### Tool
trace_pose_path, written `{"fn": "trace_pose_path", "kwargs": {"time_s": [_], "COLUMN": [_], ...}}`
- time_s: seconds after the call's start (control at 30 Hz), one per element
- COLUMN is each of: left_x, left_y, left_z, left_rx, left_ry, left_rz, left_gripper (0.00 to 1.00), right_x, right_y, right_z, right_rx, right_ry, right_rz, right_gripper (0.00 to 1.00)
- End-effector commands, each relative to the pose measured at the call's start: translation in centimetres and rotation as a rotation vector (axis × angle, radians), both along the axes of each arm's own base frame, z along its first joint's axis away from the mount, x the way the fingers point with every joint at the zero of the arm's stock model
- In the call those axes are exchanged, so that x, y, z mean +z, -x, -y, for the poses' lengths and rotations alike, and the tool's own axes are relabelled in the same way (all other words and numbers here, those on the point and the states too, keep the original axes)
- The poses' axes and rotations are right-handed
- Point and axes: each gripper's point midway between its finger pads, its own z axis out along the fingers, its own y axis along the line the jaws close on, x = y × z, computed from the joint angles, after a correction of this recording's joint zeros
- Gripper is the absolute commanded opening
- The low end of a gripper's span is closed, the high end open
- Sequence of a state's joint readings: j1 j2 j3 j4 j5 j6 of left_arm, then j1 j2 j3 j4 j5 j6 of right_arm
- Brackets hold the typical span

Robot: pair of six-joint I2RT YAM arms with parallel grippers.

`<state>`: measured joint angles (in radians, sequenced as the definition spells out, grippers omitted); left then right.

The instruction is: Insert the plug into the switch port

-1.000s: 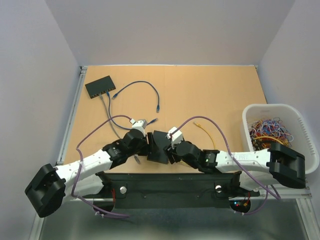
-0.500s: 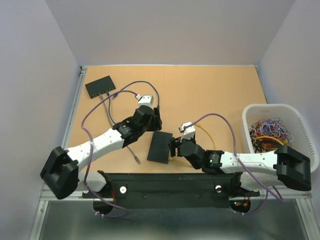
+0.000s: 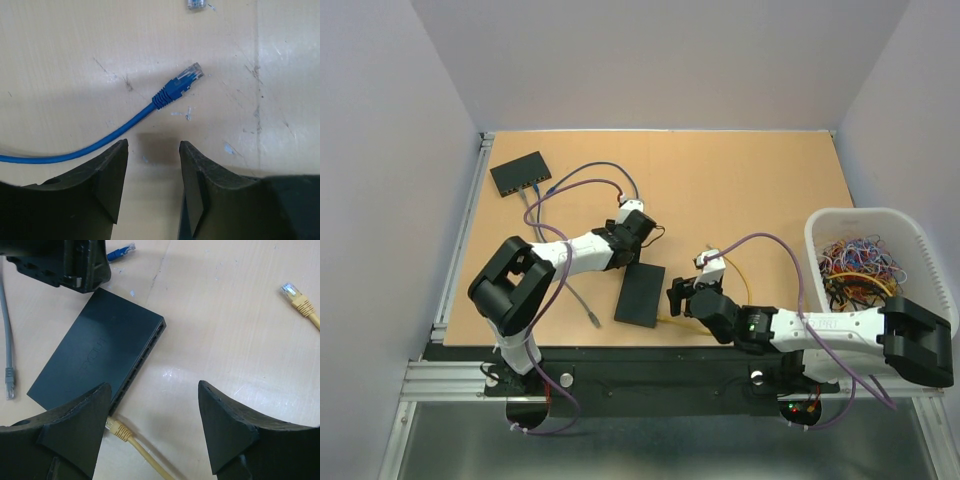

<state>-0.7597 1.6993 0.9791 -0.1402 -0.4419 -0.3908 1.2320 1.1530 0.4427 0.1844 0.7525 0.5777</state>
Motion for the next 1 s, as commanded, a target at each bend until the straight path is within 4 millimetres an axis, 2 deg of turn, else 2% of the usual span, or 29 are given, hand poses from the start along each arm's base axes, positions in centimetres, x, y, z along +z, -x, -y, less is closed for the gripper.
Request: {"fn": "trace_pose_path", "kwargs": {"time_s": [0.0,0.27,0.53,0.77,0.83,0.97], "left_x": [2.2,2.7,0.9,-0.5,-0.8,-1.5], "left_y": [-2.3,-3.9,-5.0,-5.2,-5.3,-5.6], "left_z": [0.2,0.5,0.6,0.9,1.0,1.2], "left_rx": [0.010,-0.014,-0.043,-0.073,-0.079,-0.091], "left_ry": [-0.034,-0.080,-0.067,-0.059,-0.050,-0.002], "left_rz": [0.078,0.110,0.065,0.029,0.024,-0.005], "left_gripper": [0.56,0.57,0.56,0.54,0.53,0.32], "right_x": [1.3,0.9,0.9,0.5,0.4,0.3], "right_y": [-0.4,-0.2,-0.3,-0.3,-0.3,-0.3], "right_z": [0.2,0.6,0.8,0.9,0.9,1.0], "right_rx": [-0.042,-0.044,-0.050,-0.054,-0.054,-0.057], "right_ry": [-0.064,-0.064,-0.059,-0.050,-0.047,-0.047], "right_rz": [0.025,0.022,0.025,0.021,0.020,0.018], "right_gripper": [0.75,0.75,0.75,0.75,0.75,0.75]}}
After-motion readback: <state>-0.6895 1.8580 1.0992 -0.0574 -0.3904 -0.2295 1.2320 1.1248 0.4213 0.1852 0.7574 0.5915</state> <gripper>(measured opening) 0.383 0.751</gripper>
